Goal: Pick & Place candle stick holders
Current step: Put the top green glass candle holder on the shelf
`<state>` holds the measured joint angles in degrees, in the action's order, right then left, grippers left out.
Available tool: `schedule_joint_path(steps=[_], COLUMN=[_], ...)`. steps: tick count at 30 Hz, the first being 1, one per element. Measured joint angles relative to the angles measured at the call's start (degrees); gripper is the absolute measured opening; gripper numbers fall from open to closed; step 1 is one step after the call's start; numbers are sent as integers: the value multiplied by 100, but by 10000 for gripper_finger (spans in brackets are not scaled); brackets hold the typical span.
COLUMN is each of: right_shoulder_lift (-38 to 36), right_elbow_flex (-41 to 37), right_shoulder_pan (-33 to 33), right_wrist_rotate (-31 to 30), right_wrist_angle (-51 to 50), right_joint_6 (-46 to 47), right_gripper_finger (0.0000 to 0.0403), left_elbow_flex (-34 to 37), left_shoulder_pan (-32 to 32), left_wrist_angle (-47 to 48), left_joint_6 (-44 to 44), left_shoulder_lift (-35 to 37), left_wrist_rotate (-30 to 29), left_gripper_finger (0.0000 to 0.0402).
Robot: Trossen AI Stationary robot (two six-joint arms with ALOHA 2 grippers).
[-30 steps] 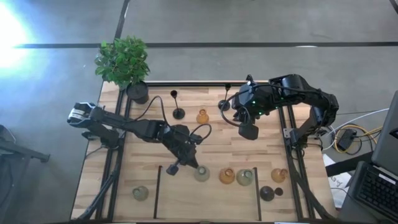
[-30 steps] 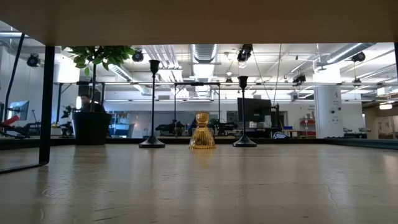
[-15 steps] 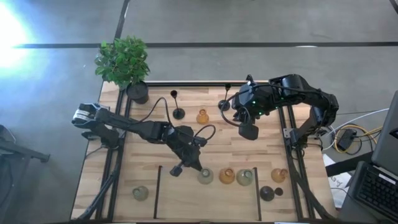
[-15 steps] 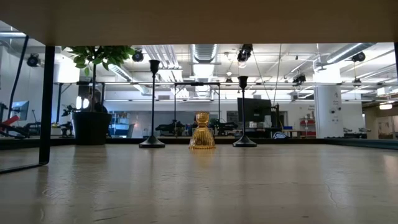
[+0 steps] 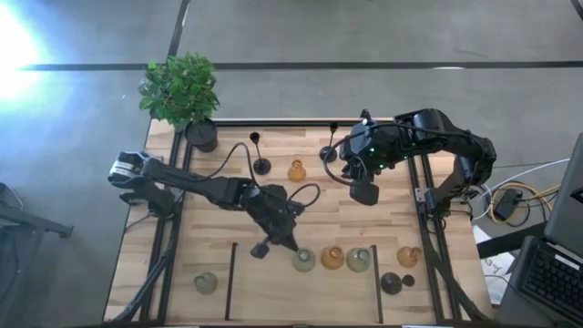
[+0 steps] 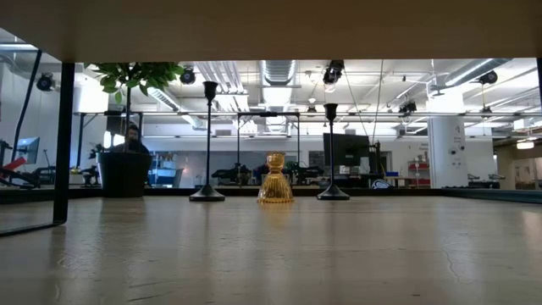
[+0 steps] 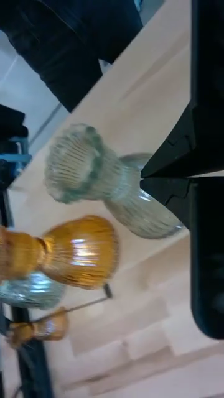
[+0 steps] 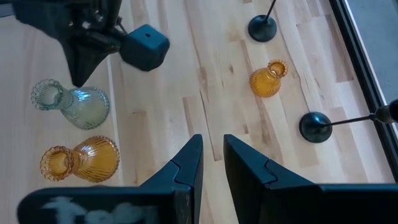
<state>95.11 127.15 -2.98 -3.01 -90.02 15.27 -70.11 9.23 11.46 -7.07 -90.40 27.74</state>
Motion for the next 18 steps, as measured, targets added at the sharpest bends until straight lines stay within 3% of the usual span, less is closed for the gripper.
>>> schedule_joint_path(steps=[4, 8, 18], right_shoulder_lift=[-28, -37, -37], right_elbow_flex=[0, 0, -15], right_shoulder_pan=[0, 0, 0], right_wrist_rotate=[3, 3, 0], right_wrist_angle=[0, 1, 0], right_joint_6=[5, 5, -12], right_gripper_finger=[56, 56, 56], left_elbow_flex=[-1, 1, -66], left_shoulder_pan=[-16, 44, 74], left_wrist_angle=[388, 315, -117], left_joint_6=[82, 175, 92], left_shoulder_lift=[146, 149, 22], left_wrist_rotate=[36, 642, 777], left_gripper_finger=[0, 0, 0])
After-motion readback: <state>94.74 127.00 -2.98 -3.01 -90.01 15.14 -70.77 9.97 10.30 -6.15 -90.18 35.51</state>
